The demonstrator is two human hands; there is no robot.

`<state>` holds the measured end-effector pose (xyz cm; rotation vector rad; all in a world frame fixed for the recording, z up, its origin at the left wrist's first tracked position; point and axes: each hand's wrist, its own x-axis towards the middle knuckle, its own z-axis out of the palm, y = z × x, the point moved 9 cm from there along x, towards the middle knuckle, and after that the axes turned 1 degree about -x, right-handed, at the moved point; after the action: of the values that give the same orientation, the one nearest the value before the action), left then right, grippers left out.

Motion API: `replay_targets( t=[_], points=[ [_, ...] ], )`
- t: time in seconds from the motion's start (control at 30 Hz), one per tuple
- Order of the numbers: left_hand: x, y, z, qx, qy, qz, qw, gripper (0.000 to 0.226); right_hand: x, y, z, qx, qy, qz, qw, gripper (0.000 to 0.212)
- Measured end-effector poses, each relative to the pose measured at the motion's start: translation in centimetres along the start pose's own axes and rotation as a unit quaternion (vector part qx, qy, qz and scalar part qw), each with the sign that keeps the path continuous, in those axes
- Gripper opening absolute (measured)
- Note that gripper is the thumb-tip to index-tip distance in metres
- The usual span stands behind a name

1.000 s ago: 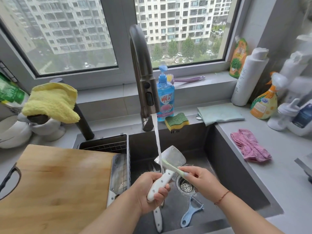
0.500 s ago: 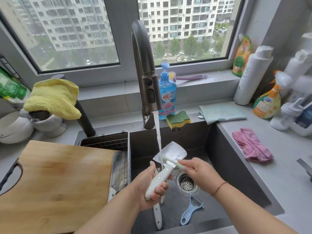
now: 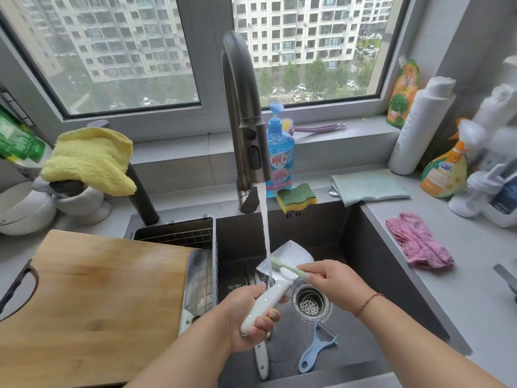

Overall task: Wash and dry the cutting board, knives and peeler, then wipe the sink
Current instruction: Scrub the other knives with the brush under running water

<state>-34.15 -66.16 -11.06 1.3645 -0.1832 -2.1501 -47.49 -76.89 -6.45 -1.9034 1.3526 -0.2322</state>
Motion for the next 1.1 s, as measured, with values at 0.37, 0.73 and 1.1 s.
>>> replay_targets(
  t=[0.37,0.73,1.1],
  points=[
    [-0.3,-0.2,-0.2,-0.024,-0.025,-0.017,0.999,0.034,0.0,1.1,-1.3,-0.032,0.016,0.048,0.998,0.027],
    [-0.3,-1.8,-2.5,-0.048,-0.001,-0.046,0.998,0.039,-1.0,1.6,1.3,-0.061,-0.006,0.072,0.996,0.022],
    [-1.1,-1.6,-2.2,-0.026,0.007,-0.041,0.999,0.042,-0.7,1.2,0.6,-0.076,0.016,0.086,0.993,0.029]
  ],
)
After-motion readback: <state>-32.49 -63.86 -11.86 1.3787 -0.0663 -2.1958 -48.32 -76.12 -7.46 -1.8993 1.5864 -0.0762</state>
